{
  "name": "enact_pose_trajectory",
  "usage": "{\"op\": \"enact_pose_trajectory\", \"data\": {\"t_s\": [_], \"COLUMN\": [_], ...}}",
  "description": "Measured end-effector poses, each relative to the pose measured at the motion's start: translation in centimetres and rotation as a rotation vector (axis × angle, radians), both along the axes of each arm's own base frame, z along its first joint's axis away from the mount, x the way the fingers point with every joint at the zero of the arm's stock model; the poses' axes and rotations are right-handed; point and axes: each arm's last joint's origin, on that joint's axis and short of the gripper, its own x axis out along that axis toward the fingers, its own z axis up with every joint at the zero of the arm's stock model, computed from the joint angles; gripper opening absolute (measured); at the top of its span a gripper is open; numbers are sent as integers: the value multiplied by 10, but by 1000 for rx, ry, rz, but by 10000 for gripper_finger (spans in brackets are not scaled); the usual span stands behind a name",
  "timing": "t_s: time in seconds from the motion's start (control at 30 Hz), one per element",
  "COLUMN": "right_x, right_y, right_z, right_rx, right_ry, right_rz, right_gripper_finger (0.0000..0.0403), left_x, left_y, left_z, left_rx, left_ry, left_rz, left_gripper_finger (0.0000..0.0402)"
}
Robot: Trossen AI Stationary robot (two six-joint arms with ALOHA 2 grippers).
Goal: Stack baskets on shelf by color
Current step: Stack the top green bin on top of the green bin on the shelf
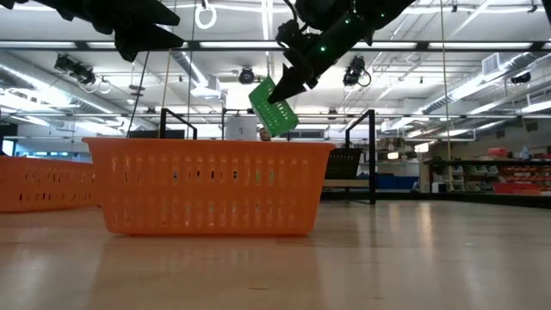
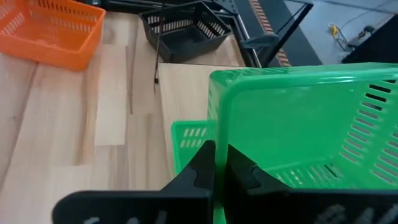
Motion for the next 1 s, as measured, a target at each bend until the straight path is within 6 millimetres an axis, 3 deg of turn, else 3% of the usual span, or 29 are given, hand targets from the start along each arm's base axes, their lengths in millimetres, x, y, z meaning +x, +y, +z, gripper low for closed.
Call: {"op": "enact_pose_trajectory", "data": {"t_s": [0.27,0.57,1.0], "right_x": [9,8,8], "right_y": [-6,-5,-5], "right_z": [-22,-19,-21], "right_rx": [-17,-25,-41], "right_ry": [60,53,71], "right_rz": [8,8,-11], "right_gripper_finger": [13,17,59], "left_x": [0,0,0], "left_y": [0,-2,-2], "left_z": [0,0,0], "left_rx": [-2,-3,-3], "left_ry": [0,-1,-1], "left_rz": [-2,-11,-10], "left_gripper_finger": [231,231,231]}}
